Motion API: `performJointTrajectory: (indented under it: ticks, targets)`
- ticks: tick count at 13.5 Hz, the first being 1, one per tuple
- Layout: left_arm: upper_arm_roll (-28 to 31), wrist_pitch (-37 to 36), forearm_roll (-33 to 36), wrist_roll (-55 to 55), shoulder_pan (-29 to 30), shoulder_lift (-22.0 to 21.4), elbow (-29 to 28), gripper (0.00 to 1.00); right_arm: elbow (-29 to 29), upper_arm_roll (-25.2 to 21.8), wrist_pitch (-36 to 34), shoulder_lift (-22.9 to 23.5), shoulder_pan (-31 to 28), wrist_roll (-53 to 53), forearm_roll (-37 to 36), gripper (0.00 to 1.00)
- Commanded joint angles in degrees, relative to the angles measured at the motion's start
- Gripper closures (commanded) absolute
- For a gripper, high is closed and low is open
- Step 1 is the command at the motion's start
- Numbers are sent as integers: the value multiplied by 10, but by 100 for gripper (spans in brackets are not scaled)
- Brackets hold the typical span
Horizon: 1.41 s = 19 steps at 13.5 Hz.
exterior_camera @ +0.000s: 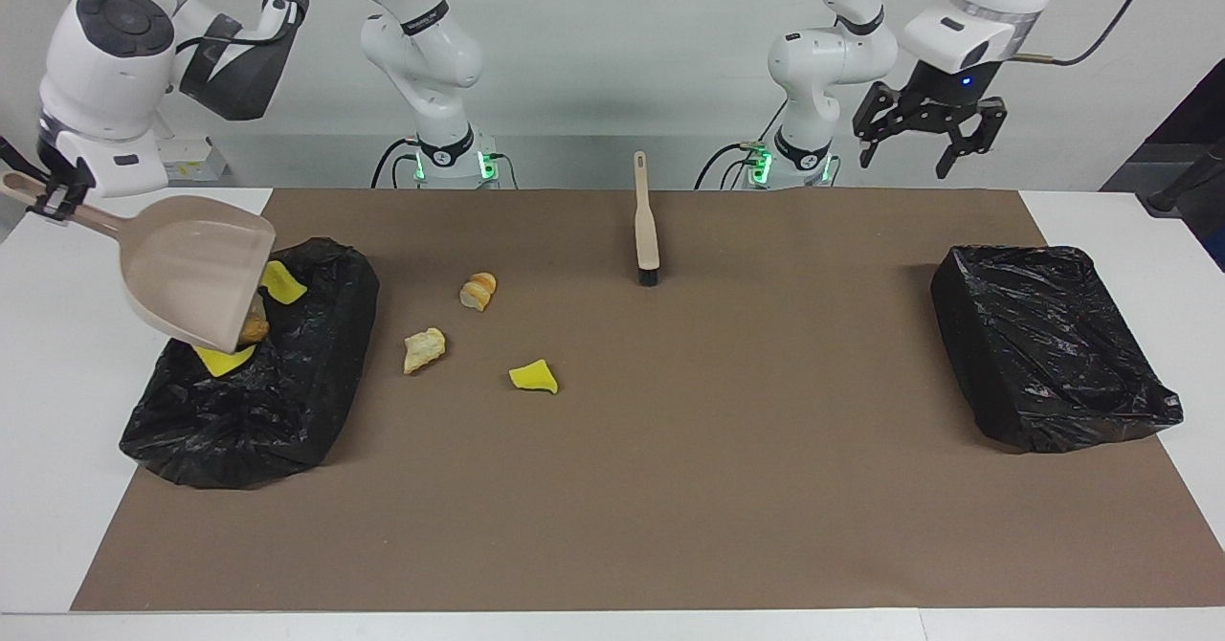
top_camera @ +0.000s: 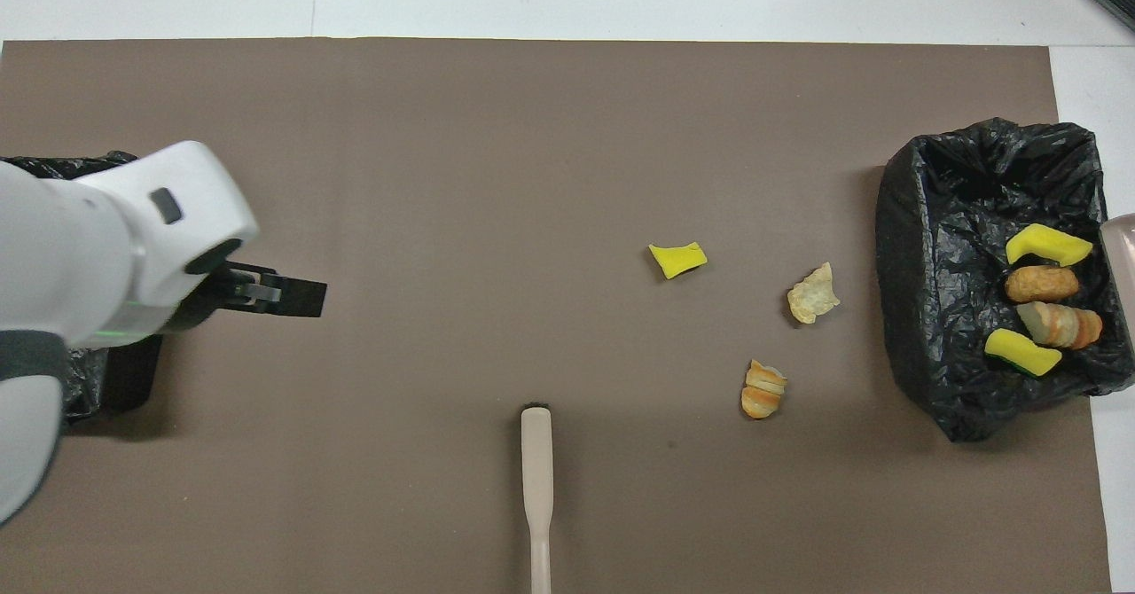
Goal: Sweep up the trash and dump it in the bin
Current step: 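Tip the dustpan over the bin with the right gripper, then bring the empty dustpan back to the table center with the right gripper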
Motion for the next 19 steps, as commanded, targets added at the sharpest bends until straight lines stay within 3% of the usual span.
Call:
performJointTrajectory:
  ticks: [1, 4, 10, 14, 19]
  targets:
    - [-2, -41, 7, 3, 6, 48, 71, 0, -9, 8, -9, -9, 13, 11, 82, 100]
    - [-4, -29, 9, 2, 6, 46, 70, 0, -15, 10, -6, 5, 56, 65, 148, 100]
    - [-2, -18, 9, -3, 6, 40, 68, 0, -16, 10, 3, 54, 183, 301, 206, 100]
    - [14, -18, 7, 4, 12, 28, 51, 0, -16, 10, 4, 81, 288, 551, 243, 100]
    - [14, -17, 5, 1, 8, 26, 47, 0, -8, 10, 35, 124, 354, 838, 311, 100]
